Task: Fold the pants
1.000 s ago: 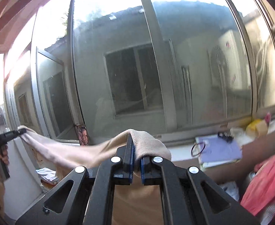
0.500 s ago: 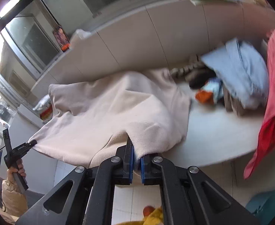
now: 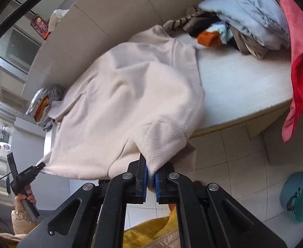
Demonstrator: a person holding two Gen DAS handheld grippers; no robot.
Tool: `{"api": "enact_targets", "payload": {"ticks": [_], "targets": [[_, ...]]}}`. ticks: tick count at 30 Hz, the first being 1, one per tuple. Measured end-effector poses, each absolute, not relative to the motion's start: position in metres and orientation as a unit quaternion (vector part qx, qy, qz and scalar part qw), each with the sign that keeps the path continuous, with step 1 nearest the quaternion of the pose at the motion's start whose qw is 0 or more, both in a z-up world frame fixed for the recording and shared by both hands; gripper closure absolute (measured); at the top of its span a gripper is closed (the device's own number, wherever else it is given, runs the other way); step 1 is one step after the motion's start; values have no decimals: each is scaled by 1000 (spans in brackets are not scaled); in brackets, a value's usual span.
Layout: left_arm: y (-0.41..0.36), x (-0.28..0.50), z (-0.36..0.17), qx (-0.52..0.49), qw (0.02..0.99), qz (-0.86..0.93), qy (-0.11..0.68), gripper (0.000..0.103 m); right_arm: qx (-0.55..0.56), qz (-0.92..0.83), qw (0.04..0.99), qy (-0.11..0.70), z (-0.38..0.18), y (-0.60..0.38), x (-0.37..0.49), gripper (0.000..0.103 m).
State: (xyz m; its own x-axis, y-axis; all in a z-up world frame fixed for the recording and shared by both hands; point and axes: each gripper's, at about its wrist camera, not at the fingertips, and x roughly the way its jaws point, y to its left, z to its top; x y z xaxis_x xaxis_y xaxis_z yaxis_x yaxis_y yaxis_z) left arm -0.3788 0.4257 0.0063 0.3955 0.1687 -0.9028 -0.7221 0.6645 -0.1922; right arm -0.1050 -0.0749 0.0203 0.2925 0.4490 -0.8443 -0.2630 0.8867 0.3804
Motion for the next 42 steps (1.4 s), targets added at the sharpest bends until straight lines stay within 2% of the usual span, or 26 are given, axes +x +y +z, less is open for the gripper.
{"api": "enact_targets", "payload": {"ticks": [5,10,13,14,15,17,20,22,30,34,38,42], "targets": [[457,-329,23,-298,771,310,470,81,44,242,816,523,56,-36,-46,97],[489,-277,-7,-298,743,343,492,79,8,229,815,532,28,3,20,97],[505,-256,-27,-291,730,367,497,66,-14,201,806,556,-12,23,56,96],[510,-252,-29,-282,731,377,494,59,-24,188,804,564,-25,28,64,96],[515,-249,-31,-271,730,385,495,47,-29,178,801,571,-37,31,70,96],[527,-247,-31,-255,732,395,493,36,-34,161,796,583,-55,34,77,96],[542,-247,-30,-251,746,370,493,36,-30,142,788,598,-71,35,81,96],[549,-252,-27,-258,755,348,492,36,-15,128,789,601,-66,32,78,91],[565,-278,-11,-276,771,295,491,36,-87,115,829,540,14,55,29,71],[561,-292,-9,-280,778,272,492,36,-116,192,807,546,24,102,-8,70],[538,-299,-12,-287,788,223,497,36,-129,287,754,576,5,150,-45,70],[523,-287,-23,-274,791,192,513,36,-197,323,717,586,-24,187,-70,70]]}}
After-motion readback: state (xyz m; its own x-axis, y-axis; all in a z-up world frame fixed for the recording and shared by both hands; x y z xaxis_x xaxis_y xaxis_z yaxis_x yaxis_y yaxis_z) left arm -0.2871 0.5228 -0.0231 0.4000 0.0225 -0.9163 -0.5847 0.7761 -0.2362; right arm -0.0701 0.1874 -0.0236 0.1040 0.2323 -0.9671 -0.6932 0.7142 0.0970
